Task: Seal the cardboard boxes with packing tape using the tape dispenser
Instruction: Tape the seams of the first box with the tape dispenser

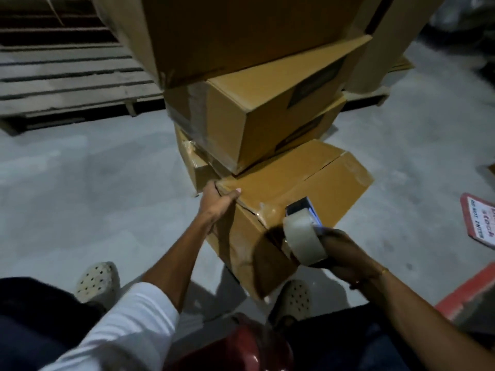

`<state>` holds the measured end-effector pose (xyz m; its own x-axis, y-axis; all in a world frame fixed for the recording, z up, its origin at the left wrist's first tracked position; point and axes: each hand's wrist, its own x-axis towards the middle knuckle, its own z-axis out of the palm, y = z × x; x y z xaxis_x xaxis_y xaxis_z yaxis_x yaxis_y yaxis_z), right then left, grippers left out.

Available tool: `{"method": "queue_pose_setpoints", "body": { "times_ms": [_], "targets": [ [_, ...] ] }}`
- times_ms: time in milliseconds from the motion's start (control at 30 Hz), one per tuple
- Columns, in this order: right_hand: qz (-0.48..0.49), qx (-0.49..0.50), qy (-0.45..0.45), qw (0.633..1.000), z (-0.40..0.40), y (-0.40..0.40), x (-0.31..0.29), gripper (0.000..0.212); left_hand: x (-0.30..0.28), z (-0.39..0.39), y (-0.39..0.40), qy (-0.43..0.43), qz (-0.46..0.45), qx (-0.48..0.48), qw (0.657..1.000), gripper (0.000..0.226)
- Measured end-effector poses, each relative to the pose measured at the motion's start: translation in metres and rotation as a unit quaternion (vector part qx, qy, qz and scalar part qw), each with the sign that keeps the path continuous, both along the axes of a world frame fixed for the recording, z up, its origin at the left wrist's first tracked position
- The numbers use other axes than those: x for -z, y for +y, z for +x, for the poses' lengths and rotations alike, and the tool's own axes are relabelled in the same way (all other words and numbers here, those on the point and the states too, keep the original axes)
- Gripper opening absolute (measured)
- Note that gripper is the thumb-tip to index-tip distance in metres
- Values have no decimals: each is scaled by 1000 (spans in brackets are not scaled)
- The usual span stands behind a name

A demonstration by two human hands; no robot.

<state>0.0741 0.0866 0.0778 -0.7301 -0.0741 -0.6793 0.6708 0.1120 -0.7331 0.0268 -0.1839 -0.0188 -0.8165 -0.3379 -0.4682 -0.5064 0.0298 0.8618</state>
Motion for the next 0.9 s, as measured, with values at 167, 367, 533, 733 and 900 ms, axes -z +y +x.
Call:
{"method": "queue_pose_setpoints", "body": {
  "times_ms": [167, 367, 533, 733, 900],
  "targets": [
    [-41, 0, -52, 998, 46, -70, 35, 24, -11, 17, -64, -30, -59, 45, 997, 71],
    [-110, -18, -164, 980, 97, -154, 63, 17, 12, 66, -145, -95, -82, 57, 990, 68],
    [-142, -72, -196, 968, 138, -240, 79, 28, 29, 102, -234, -108, -95, 53, 988, 71],
    [-107, -98, -222, 964, 170, -357, 98, 23, 41, 121, -336, -111, -149, 6, 983, 87],
    [-69, -189, -171, 964, 164, -369, 116, 24, 59, 158, -353, -185, -64, -13, 981, 84]
  ]
}}
